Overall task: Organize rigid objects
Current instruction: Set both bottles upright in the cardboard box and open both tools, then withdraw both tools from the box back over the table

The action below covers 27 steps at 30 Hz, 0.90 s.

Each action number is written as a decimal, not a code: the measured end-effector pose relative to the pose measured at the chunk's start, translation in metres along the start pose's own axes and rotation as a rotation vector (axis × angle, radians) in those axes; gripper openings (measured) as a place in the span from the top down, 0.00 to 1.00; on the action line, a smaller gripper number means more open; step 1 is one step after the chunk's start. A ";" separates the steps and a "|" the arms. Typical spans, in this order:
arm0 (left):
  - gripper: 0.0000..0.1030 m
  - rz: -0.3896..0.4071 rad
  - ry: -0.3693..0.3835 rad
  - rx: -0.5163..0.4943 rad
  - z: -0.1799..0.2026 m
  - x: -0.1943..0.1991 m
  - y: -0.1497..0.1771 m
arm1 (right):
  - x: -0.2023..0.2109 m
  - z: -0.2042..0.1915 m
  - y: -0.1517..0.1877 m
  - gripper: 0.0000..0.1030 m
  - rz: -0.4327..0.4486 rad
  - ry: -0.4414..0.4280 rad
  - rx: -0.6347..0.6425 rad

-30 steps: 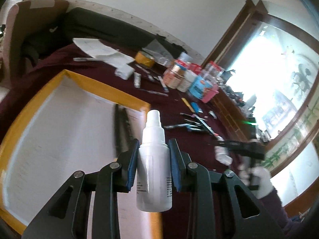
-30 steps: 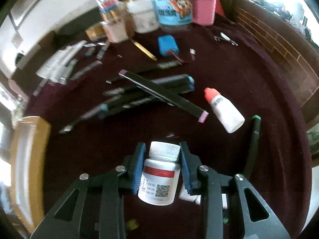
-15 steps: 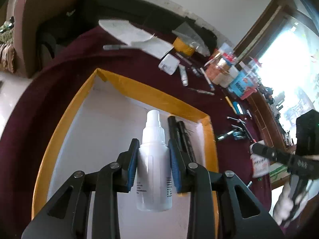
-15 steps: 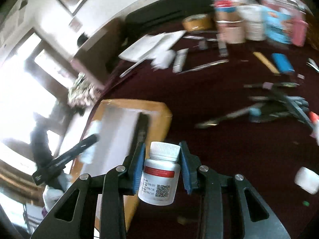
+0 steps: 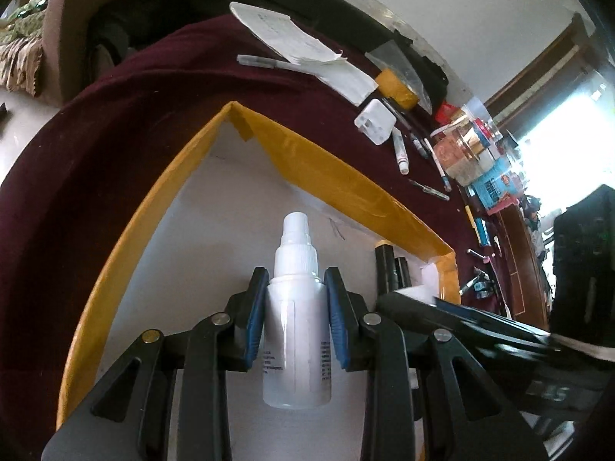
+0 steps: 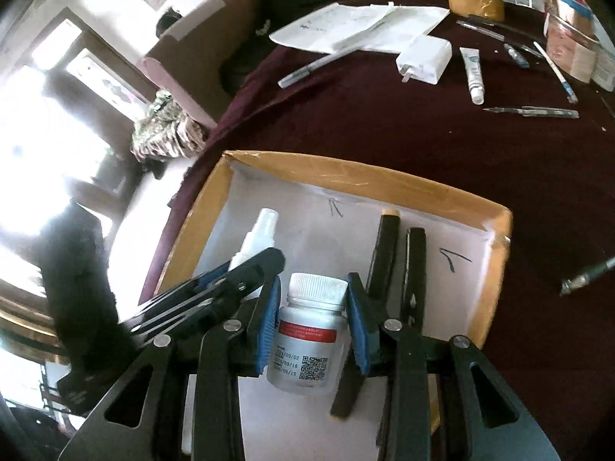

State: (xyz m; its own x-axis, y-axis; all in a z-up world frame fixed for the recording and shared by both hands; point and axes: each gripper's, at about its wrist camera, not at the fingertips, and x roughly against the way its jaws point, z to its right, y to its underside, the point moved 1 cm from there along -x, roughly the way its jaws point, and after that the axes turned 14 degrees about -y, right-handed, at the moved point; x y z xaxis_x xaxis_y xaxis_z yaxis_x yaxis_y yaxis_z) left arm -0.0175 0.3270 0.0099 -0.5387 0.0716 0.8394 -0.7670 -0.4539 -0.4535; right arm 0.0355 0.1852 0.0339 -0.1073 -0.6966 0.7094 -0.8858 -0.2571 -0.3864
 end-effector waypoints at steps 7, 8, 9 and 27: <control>0.55 0.053 0.008 0.033 -0.009 0.026 0.004 | -0.008 0.007 -0.002 0.70 0.002 0.025 -0.015; 0.53 0.072 0.013 0.036 -0.010 0.034 0.005 | -0.005 0.009 -0.003 0.70 0.017 0.028 -0.024; 0.50 0.087 0.012 0.035 -0.009 0.042 0.006 | -0.001 0.009 -0.003 0.70 0.028 0.020 -0.025; 0.27 0.191 0.209 -0.314 0.159 0.107 0.084 | 0.243 0.103 0.093 0.07 0.629 0.276 -0.017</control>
State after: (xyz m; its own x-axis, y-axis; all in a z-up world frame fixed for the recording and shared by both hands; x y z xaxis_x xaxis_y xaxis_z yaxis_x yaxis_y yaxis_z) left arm -0.0843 0.1554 0.1097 -0.7159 0.2056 0.6673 -0.6980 -0.1859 -0.6915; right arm -0.0263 -0.0773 0.1095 -0.7124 -0.5131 0.4787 -0.6245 0.1524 -0.7660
